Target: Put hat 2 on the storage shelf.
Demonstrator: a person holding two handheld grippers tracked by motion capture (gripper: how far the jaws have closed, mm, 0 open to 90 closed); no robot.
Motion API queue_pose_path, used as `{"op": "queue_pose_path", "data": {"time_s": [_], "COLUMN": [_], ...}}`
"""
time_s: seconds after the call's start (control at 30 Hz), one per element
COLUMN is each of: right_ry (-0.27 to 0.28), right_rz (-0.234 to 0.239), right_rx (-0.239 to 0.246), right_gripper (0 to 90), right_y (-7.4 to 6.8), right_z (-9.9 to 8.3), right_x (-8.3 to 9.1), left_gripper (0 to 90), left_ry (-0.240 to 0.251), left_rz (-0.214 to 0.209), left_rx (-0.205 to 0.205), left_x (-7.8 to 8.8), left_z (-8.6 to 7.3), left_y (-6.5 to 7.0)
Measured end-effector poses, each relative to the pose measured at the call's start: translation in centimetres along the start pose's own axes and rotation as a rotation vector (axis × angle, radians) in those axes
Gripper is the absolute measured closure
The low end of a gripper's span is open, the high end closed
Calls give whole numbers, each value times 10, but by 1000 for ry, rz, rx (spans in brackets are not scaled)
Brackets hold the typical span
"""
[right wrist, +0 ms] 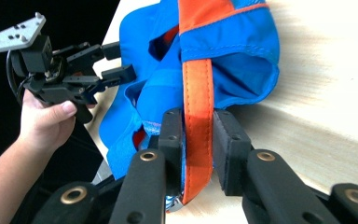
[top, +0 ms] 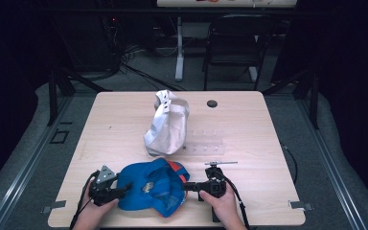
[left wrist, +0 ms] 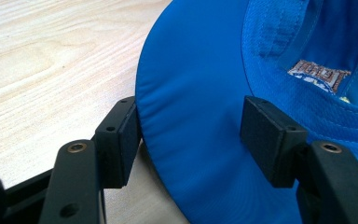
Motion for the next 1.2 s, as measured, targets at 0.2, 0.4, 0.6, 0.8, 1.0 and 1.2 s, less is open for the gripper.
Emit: {"op": "queue_pose_path", "data": {"time_s": [0.2,0.4,0.6,0.8,1.0,1.2], "right_ry": [18,28,13,-3,-29,-73], "right_rz": [-24,-51,-10,36,23,-57], "right_rx": [-43,-66,-152,-200,-212,-207], "right_gripper": [780,783,783,782,783,783], "right_y": [3,4,10,5,-2,-5], "right_z": [2,3,3,8,20,30], "right_x": [4,10,16,17,27,36], "left_gripper": [391,392,393,417,417,417], "left_ry": [-6,-2,-5,-4,25,36], "left_rz": [-11,3,4,22,20,28], "left_rx": [5,1,-12,-15,-4,1], "left_x": [0,0,1,3,12,17], "left_z": [0,0,1,1,3,2], "left_y": [-1,-1,1,0,-3,-7]}}
Point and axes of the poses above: each handheld gripper's, and its own axes: x roughly backward along the jaws, z roughly out of its top, y roughly to its right, the point moved 1 cm from there along -x, roughly forward along the jaws, and after that the axes turned 5 degrees about -y, right-handed, at the moved point
